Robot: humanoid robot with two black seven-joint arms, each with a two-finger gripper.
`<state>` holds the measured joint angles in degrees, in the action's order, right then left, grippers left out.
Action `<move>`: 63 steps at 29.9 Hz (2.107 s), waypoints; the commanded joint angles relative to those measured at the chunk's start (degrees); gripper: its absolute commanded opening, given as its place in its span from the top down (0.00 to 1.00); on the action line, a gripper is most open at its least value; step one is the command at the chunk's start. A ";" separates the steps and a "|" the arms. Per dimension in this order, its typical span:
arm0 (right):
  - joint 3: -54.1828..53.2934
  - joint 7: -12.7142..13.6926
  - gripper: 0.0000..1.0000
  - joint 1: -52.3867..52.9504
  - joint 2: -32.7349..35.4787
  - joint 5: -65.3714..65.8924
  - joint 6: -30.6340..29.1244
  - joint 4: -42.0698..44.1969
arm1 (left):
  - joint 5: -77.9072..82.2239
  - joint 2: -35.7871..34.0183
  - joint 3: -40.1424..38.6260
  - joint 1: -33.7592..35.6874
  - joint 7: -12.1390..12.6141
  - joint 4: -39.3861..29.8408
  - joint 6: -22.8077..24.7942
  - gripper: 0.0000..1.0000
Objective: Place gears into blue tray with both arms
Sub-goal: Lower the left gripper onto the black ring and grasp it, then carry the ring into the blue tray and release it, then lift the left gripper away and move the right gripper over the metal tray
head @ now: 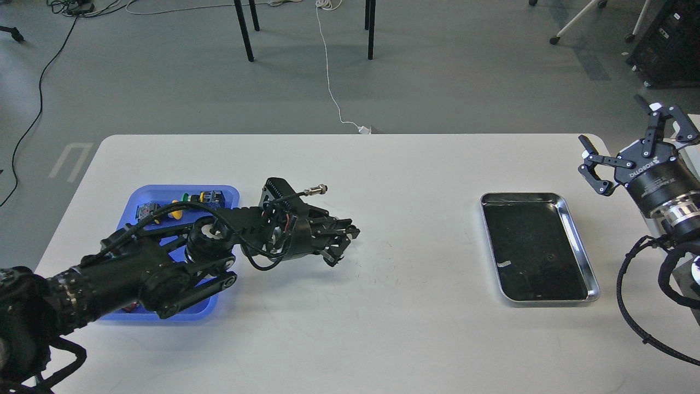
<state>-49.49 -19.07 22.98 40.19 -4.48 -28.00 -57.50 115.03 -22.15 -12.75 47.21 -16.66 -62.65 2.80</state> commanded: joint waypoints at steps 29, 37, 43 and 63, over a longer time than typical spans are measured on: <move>-0.08 0.00 0.01 0.84 -0.20 0.61 0.00 -0.15 | -7.62 -26.19 -2.01 -15.04 -5.93 7.54 -3.06 0.71; -0.17 0.00 0.01 0.84 -0.11 0.70 0.00 -0.59 | -11.75 -27.33 -2.27 -14.78 -6.72 7.10 -5.35 0.24; -0.08 0.09 0.01 0.84 2.69 0.96 0.00 -0.77 | -27.44 -31.37 -4.56 -8.56 -11.03 3.16 -4.56 0.08; 13.07 0.88 0.01 23.93 12.89 39.25 0.00 -4.99 | -107.98 -15.12 -8.07 5.61 -10.59 4.90 8.27 0.02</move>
<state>-42.47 -18.63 40.49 52.94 26.88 -28.01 -62.42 12.01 -39.49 -18.78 53.02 -27.35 -58.25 11.07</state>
